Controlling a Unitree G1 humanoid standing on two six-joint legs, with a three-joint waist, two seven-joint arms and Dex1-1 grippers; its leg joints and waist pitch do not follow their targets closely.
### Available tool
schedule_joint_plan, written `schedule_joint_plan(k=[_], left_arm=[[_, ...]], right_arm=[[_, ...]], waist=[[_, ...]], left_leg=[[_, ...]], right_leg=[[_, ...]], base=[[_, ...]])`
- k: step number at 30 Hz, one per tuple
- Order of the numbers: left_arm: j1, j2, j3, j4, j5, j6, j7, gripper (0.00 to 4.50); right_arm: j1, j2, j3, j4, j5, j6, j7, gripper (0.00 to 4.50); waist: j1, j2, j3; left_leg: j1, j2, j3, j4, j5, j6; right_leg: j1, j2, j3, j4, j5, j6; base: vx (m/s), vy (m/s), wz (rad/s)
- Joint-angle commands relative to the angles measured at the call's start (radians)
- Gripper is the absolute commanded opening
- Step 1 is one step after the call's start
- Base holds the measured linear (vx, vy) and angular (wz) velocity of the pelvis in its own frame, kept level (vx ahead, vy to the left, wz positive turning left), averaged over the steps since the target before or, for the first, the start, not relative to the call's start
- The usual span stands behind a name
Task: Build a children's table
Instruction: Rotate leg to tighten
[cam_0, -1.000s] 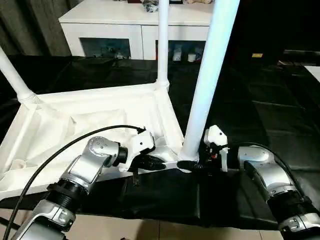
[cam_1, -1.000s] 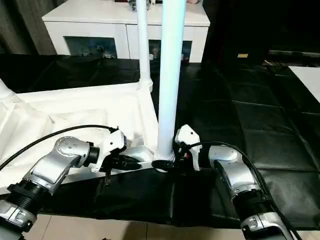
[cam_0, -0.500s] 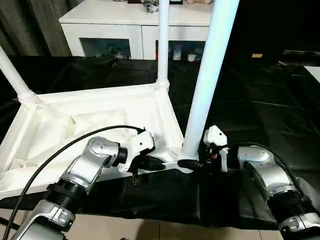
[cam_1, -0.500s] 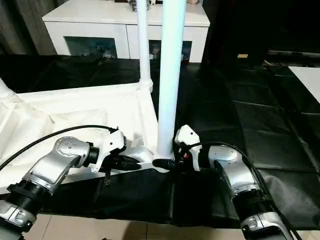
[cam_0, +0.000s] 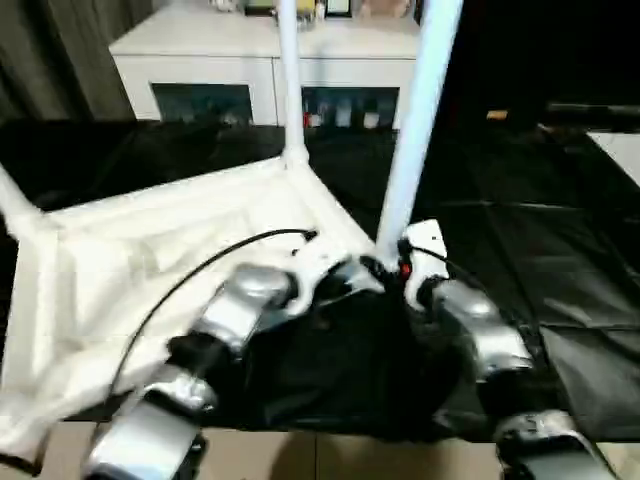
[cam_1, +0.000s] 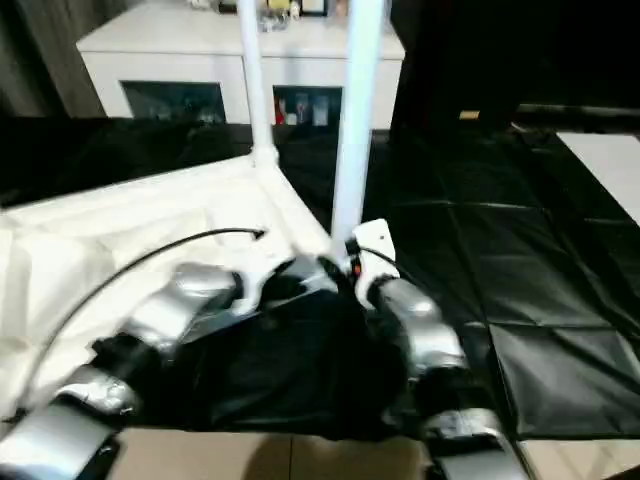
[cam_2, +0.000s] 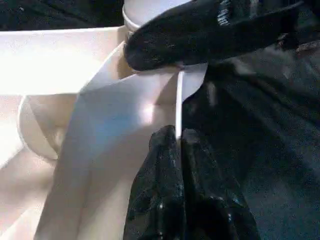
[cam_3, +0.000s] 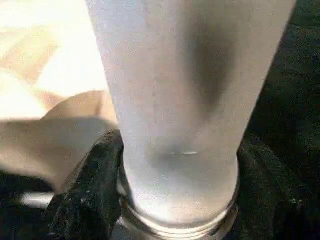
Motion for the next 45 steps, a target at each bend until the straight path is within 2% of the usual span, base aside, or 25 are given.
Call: schedule_joint_plan(k=[1,3,5,6,7,8,11,12,13,14,15,16,17,19,20,21,23,24,26,28,29,33,39,40,45], left_arm=[[-0.042,0.001,0.057,0.098,0.054,-0.003,0.213,0.00],[-0.049,-0.007,0.058,0.114,0.058,-0.013,0.225,0.00],[-0.055,-0.014,0.052,0.132,0.064,-0.035,0.207,0.00],[-0.057,-0.013,0.042,0.144,0.067,-0.057,0.182,0.00],[-0.058,-0.013,0.042,0.146,0.067,-0.059,0.181,0.00],[-0.053,-0.008,0.033,0.139,0.063,-0.075,0.145,0.00],[-0.044,0.002,0.019,0.126,0.057,-0.089,0.097,0.00],[-0.036,0.012,0.013,0.114,0.049,-0.088,0.060,0.00],[-0.032,0.017,0.010,0.109,0.044,-0.086,0.040,0.00],[-0.030,0.020,0.008,0.105,0.043,-0.089,0.029,0.00],[-0.021,0.031,0.002,0.091,0.038,-0.100,-0.012,0.00],[-0.007,0.046,-0.005,0.065,0.030,-0.093,-0.058,0.00],[0.010,0.067,-0.017,0.034,0.021,-0.114,-0.126,0.00],[0.039,0.107,-0.034,-0.025,0.000,-0.113,-0.235,0.00],[0.057,0.128,-0.042,-0.062,-0.021,-0.123,-0.302,0.00],[0.070,0.142,-0.046,-0.088,-0.037,-0.129,-0.347,0.00],[0.081,0.156,-0.052,-0.114,-0.053,-0.139,-0.388,0.00],[0.087,0.171,-0.057,-0.132,-0.061,-0.144,-0.419,0.00],[0.095,0.194,-0.059,-0.161,-0.073,-0.147,-0.469,0.00],[0.100,0.204,-0.057,-0.184,-0.082,-0.136,-0.492,0.00],[0.108,0.213,-0.057,-0.216,-0.090,-0.119,-0.514,0.00],[0.115,0.220,-0.058,-0.249,-0.099,-0.099,-0.536,0.00],[0.119,0.225,-0.055,-0.249,-0.091,-0.101,-0.537,0.00],[0.119,0.225,-0.055,-0.249,-0.091,-0.101,-0.537,0.00],[0.123,0.227,-0.051,-0.263,-0.089,-0.088,-0.537,0.00]], right_arm=[[0.005,0.031,-0.009,0.082,-0.047,0.007,-0.167,2.68],[-0.002,0.038,-0.003,0.094,-0.062,-0.005,-0.188,2.68],[-0.012,0.053,-0.018,0.094,-0.033,-0.025,-0.151,2.68],[-0.011,0.050,-0.015,0.071,-0.026,-0.063,-0.098,3.03],[-0.011,0.050,-0.015,0.069,-0.026,-0.066,-0.094,3.03],[-0.006,0.038,-0.002,0.048,-0.032,-0.082,-0.055,3.38],[-0.001,0.019,0.010,0.027,-0.029,-0.090,-0.006,3.48],[-0.004,-0.002,0.014,0.024,-0.011,-0.088,0.044,3.58],[-0.007,-0.015,0.015,0.025,0.001,-0.087,0.074,3.58],[-0.007,-0.022,0.018,0.024,0.003,-0.088,0.089,3.71],[-0.007,-0.046,0.027,0.018,0.013,-0.091,0.147,3.71],[-0.002,-0.079,0.038,0.004,0.028,-0.087,0.230,3.71],[0.006,-0.116,0.049,-0.015,0.042,-0.092,0.323,3.71],[0.032,-0.191,0.082,-0.061,0.055,-0.120,0.497,3.71],[0.044,-0.219,0.090,-0.084,0.068,-0.121,0.561,3.71],[0.052,-0.236,0.094,-0.101,0.078,-0.118,0.602,3.71],[0.059,-0.250,0.096,-0.116,0.088,-0.112,0.635,3.71],[0.065,-0.265,0.098,-0.129,0.103,-0.099,0.676,3.71],[0.079,-0.295,0.114,-0.154,0.123,-0.086,0.753,3.71],[0.086,-0.312,0.128,-0.166,0.129,-0.075,0.793,3.71],[0.089,-0.321,0.140,-0.168,0.123,-0.070,0.816,3.71],[0.099,-0.331,0.163,-0.173,0.109,-0.075,0.855,3.71],[0.103,-0.344,0.180,-0.166,0.096,-0.085,0.881,3.71],[0.103,-0.344,0.180,-0.166,0.096,-0.085,0.881,3.47],[0.097,-0.345,0.174,-0.158,0.104,-0.085,0.884,3.09]], waist=[[-0.005,-0.009,-0.058],[-0.003,-0.008,-0.057],[-0.004,-0.008,-0.058],[-0.002,-0.008,-0.059],[-0.001,-0.008,-0.059],[0.002,-0.011,-0.060],[0.003,-0.010,-0.060],[-0.002,-0.014,-0.060],[-0.004,-0.011,-0.061],[-0.004,-0.011,-0.062],[-0.006,-0.011,-0.061],[-0.007,-0.011,-0.061],[-0.005,-0.011,-0.062],[-0.004,-0.009,-0.065],[-0.002,-0.009,-0.067],[-0.001,-0.007,-0.066],[0.003,-0.004,-0.068],[0.008,0.000,-0.066],[0.014,-0.001,-0.066],[0.027,0.001,-0.061],[0.032,0.002,-0.060],[0.033,0.000,-0.059],[0.032,-0.005,-0.061],[0.033,-0.004,-0.062],[0.032,-0.005,-0.063]], left_leg=[[0.020,0.027,-0.022,-0.086,-0.335,-0.024],[0.020,0.026,-0.023,-0.085,-0.342,-0.024],[0.017,0.026,-0.023,-0.086,-0.351,-0.013],[0.017,0.028,-0.022,-0.086,-0.349,-0.007],[0.017,0.028,-0.021,-0.085,-0.335,-0.002],[0.015,0.030,-0.020,-0.084,-0.316,0.005],[0.009,0.028,-0.019,-0.083,-0.294,0.019],[0.003,0.028,-0.021,-0.084,-0.288,0.025],[-0.001,0.028,-0.023,-0.084,-0.275,0.027],[0.002,0.029,-0.022,-0.083,-0.272,0.028],[0.007,0.029,-0.021,-0.081,-0.276,0.034],[0.006,0.030,-0.020,-0.080,-0.277,0.035],[0.004,0.032,-0.021,-0.079,-0.270,0.046],[0.004,0.035,-0.017,-0.073,-0.224,0.070],[0.003,0.035,-0.019,-0.072,-0.212,0.076],[0.001,0.036,-0.018,-0.071,-0.197,0.088],[0.006,0.040,-0.015,-0.069,-0.186,0.096],[0.008,0.041,-0.012,-0.069,-0.187,0.096],[0.014,0.044,-0.011,-0.070,-0.211,0.091],[0.015,0.048,-0.011,-0.075,-0.238,0.071],[0.022,0.047,-0.008,-0.076,-0.262,0.053],[0.021,0.046,-0.010,-0.080,-0.290,0.027],[0.013,0.043,-0.012,-0.078,-0.251,0.036],[0.013,0.043,-0.012,-0.077,-0.242,0.038],[0.012,0.043,-0.011,-0.075,-0.228,0.048]], right_leg=[[0.024,-0.041,0.023,-0.078,-0.382,-0.166],[0.024,-0.043,0.023,-0.080,-0.386,-0.166],[0.028,-0.043,0.023,-0.080,-0.373,-0.163],[0.028,-0.043,0.023,-0.078,-0.357,-0.164],[0.029,-0.042,0.024,-0.076,-0.328,-0.171],[0.032,-0.044,0.024,-0.072,-0.300,-0.181],[0.038,-0.045,0.024,-0.068,-0.276,-0.192],[0.043,-0.046,0.022,-0.066,-0.280,-0.190],[0.048,-0.046,0.020,-0.065,-0.283,-0.189],[0.044,-0.047,0.021,-0.066,-0.279,-0.192],[0.042,-0.046,0.020,-0.068,-0.276,-0.205],[0.042,-0.046,0.020,-0.066,-0.274,-0.209],[0.047,-0.048,0.020,-0.065,-0.254,-0.219],[0.046,-0.045,0.022,-0.052,-0.162,-0.252],[0.050,-0.046,0.020,-0.048,-0.139,-0.261],[0.052,-0.046,0.020,-0.045,-0.107,-0.275],[0.048,-0.043,0.019,-0.040,-0.079,-0.296],[0.046,-0.040,0.018,-0.039,-0.077,-0.305],[0.044,-0.040,0.018,-0.041,-0.101,-0.307],[0.041,-0.043,0.021,-0.044,-0.151,-0.295],[0.034,-0.042,0.022,-0.049,-0.183,-0.287],[0.034,-0.043,0.025,-0.051,-0.213,-0.271],[0.039,-0.045,0.025,-0.049,-0.203,-0.258],[0.040,-0.045,0.025,-0.048,-0.196,-0.259],[0.040,-0.044,0.024,-0.046,-0.182,-0.264]], base=[[0.000,0.000,0.00],[0.000,0.000,0.00],[0.000,0.000,0.00],[0.000,0.000,0.00],[0.000,0.000,0.00],[0.000,0.000,0.00],[0.000,0.000,0.00],[0.000,0.000,0.00],[0.000,0.000,0.00],[0.000,0.000,0.00],[0.000,0.000,0.00],[0.000,0.000,0.00],[0.000,0.000,0.00],[0.000,0.000,0.00],[0.000,0.000,0.00],[0.000,0.000,0.00],[0.000,0.000,0.00],[0.000,0.000,0.00],[0.000,0.000,0.00],[0.000,0.000,0.00],[0.000,0.000,0.00],[0.000,0.000,0.00],[0.000,0.000,0.00],[0.000,0.000,0.00],[0.000,0.000,0.00]])
